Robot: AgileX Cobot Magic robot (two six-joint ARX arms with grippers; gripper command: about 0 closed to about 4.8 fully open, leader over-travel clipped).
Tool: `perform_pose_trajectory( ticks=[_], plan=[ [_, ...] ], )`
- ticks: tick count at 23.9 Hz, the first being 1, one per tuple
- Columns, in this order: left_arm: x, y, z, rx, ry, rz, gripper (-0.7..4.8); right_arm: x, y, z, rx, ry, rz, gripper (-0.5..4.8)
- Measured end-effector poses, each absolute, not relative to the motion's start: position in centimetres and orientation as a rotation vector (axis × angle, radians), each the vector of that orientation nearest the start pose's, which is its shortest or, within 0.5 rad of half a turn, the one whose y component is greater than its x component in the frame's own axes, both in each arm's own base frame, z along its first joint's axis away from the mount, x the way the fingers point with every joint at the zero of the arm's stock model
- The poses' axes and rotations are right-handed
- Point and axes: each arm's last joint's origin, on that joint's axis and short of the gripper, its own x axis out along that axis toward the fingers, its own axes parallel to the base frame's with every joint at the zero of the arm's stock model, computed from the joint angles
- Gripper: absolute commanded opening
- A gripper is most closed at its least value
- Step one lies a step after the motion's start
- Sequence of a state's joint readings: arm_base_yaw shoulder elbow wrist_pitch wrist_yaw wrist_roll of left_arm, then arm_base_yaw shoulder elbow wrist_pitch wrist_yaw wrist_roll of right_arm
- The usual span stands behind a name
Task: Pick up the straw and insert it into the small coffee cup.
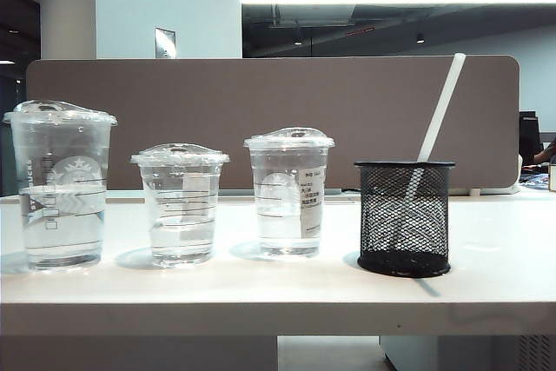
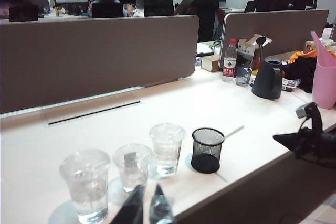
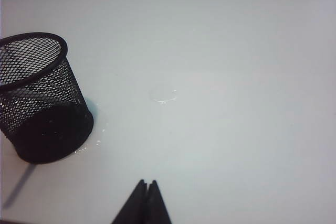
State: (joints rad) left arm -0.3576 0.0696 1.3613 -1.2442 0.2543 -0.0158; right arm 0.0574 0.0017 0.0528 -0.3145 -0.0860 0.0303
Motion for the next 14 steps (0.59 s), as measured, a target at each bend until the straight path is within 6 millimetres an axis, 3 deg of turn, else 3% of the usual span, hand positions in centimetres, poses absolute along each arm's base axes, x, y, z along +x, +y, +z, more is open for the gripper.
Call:
perform_pose_trajectory(
  ticks=[7,14],
  plan=[
    [-15.7,5.1,38.4,-0.021,-0.111,-0.611,0.22,9.1,0.8,15.1,0.034,0.266,0.138,0.00],
    [-15.8,5.1,38.3,-0.021,-0.095,-0.611,0.22,9.1,0.8,15.1,0.033,0.266,0.139,0.00]
  ],
)
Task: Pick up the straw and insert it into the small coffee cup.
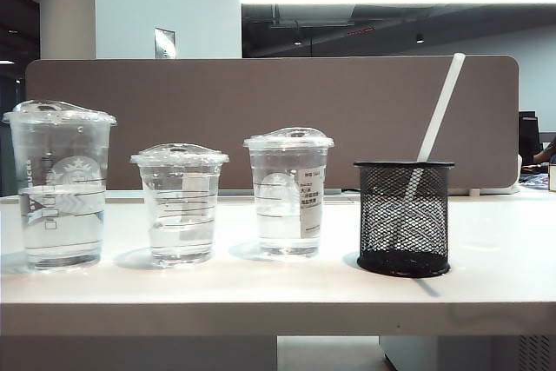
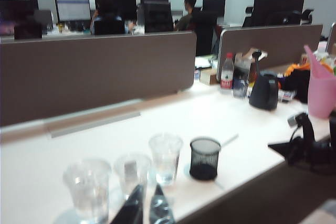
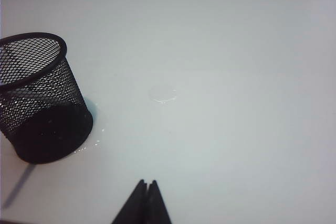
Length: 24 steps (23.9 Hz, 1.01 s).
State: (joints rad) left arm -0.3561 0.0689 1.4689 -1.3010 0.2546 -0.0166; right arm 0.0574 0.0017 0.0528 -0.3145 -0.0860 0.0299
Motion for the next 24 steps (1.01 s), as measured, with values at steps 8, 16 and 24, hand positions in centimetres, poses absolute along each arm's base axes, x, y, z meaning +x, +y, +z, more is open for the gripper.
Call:
perform_pose_trajectory(
  ticks=[8,16,24],
  plan=[
    [-13.4,4.3,35.9,-0.006,0.136,-0.577,0.22,9.1,0.8,15.1,0.033,0.263,0.139,0.00],
    [-10.1,3.2,34.1,0.046,0.279,-0.562,0.22,9.2,0.8,15.6,0.031,0.203,0.131,0.00],
    [-8.9,2.7,34.5,0.042,0.202,-0.561,0.22,9.1,1.3,16.4,0.321,0.191,0.291,-0.05]
  ],
)
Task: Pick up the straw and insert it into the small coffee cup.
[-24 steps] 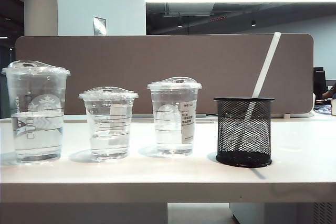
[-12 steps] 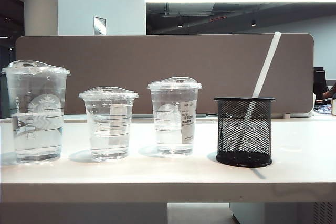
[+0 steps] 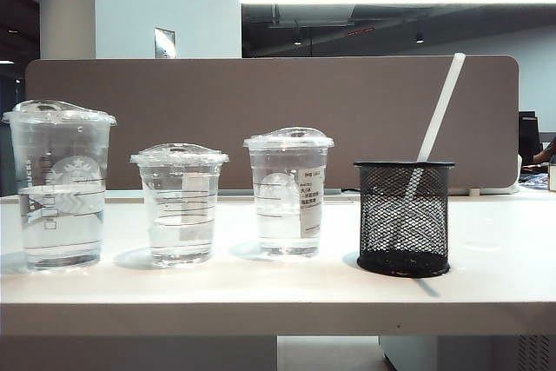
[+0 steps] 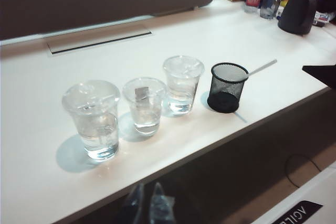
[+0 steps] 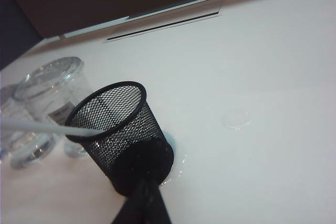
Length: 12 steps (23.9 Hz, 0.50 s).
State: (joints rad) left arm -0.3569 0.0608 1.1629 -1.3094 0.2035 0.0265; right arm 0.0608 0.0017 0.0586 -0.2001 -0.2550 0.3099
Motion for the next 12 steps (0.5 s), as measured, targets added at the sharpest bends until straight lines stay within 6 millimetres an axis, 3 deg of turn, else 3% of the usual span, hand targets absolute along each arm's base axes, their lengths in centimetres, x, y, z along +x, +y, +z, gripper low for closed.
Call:
perform_pose_trajectory(
  ticks=[5,6,8,9,12],
  plan=[
    [-8.8,2.7,34.5,0.094,0.187,-0.560,0.22,9.2,1.2,16.4,0.373,0.194,0.264,-0.05],
    [-8.8,2.7,34.5,0.105,0.184,-0.561,0.22,9.2,1.2,17.3,0.370,0.126,0.279,-0.05],
    [-8.8,2.7,34.5,0.111,0.183,-0.561,0.22,8.6,1.0,20.7,0.358,-0.044,0.227,-0.05],
    [-8.8,2.7,34.5,0.111,0.184,-0.562,0.22,7.4,0.6,24.3,0.320,-0.206,0.152,-0.05],
    [-8.9,2.7,34.4,0.113,0.198,-0.562,0.22,5.8,0.1,30.2,0.104,-0.328,0.002,-0.05]
  ],
)
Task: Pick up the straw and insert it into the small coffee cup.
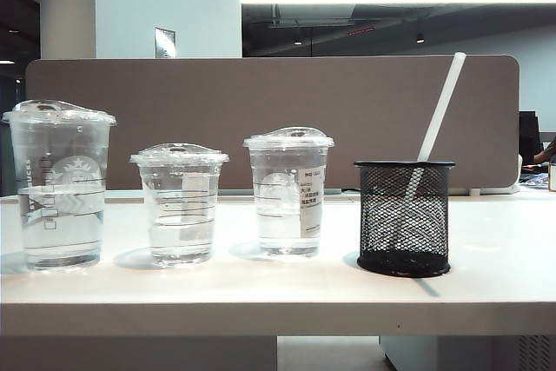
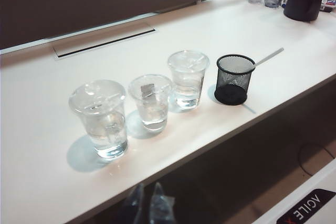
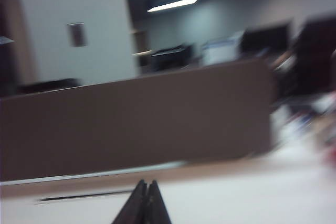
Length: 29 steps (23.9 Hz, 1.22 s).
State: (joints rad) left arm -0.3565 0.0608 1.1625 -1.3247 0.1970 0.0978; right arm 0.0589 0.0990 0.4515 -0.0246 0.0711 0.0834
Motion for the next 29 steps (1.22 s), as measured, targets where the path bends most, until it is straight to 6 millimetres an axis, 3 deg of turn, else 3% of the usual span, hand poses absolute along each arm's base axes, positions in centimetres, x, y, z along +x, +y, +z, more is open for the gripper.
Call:
perform_pose_trajectory(
  ticks=[3,5,6,8,10,11,12,13,14,17,18,22,24,25,27,29],
  plan=[
    [-8.9,2.8,34.3,0.119,0.203,-0.546,0.22,5.9,-0.1,34.8,-0.048,-0.339,-0.101,-0.05],
    [-8.7,3.0,34.3,0.130,0.206,-0.452,0.22,7.8,-0.2,41.5,-0.201,-0.340,-0.202,-0.05],
    [-8.7,3.1,34.3,0.133,0.206,-0.428,0.22,8.5,-0.2,42.9,-0.232,-0.340,-0.219,-0.05],
    [-8.7,3.2,34.3,0.138,0.207,-0.391,0.22,11.8,0.0,46.1,-0.291,-0.292,-0.225,-0.05],
    [-8.7,3.2,34.3,0.138,0.208,-0.390,0.22,16.0,0.2,46.8,-0.310,-0.240,-0.151,-0.05],
    [-8.7,3.2,34.3,0.138,0.208,-0.390,0.22,17.8,0.1,46.2,-0.309,-0.206,-0.101,-0.05],
    [-8.7,3.2,34.3,0.138,0.208,-0.390,0.22,21.3,-0.5,44.7,-0.266,-0.151,-0.007,-0.05],
    [-8.7,3.2,34.3,0.138,0.208,-0.390,0.22,23.0,-1.1,43.6,-0.221,-0.108,0.038,-0.05],
    [-8.7,3.2,34.3,0.136,0.208,-0.389,0.22,25.6,-2.6,41.7,-0.121,-0.031,0.112,-0.05],
    [-8.7,3.1,34.3,0.133,0.209,-0.393,0.22,30.3,-4.6,36.7,0.080,0.078,0.193,-0.05],
    [-8.7,3.1,34.3,0.131,0.209,-0.409,0.22,31.4,-4.9,33.8,0.115,0.112,0.196,-0.05],
    [-8.7,3.0,34.3,0.123,0.209,-0.431,0.22,31.4,-4.7,26.1,0.218,0.112,0.199,-0.05],
    [-8.7,3.0,34.3,0.102,0.213,-0.446,0.22,29.8,-4.2,22.1,0.265,0.183,0.196,-0.05],
    [-8.7,3.0,34.3,0.099,0.214,-0.448,0.22,28.1,-3.6,19.9,0.273,0.205,0.200,-0.05],
    [-8.7,3.0,34.3,0.097,0.214,-0.449,0.22,25.1,-2.5,17.9,0.267,0.200,0.191,-0.05],
    [-8.7,3.0,34.3,0.097,0.213,-0.449,0.22,23.9,-1.9,17.4,0.257,0.170,0.187,-0.05]
  ],
)
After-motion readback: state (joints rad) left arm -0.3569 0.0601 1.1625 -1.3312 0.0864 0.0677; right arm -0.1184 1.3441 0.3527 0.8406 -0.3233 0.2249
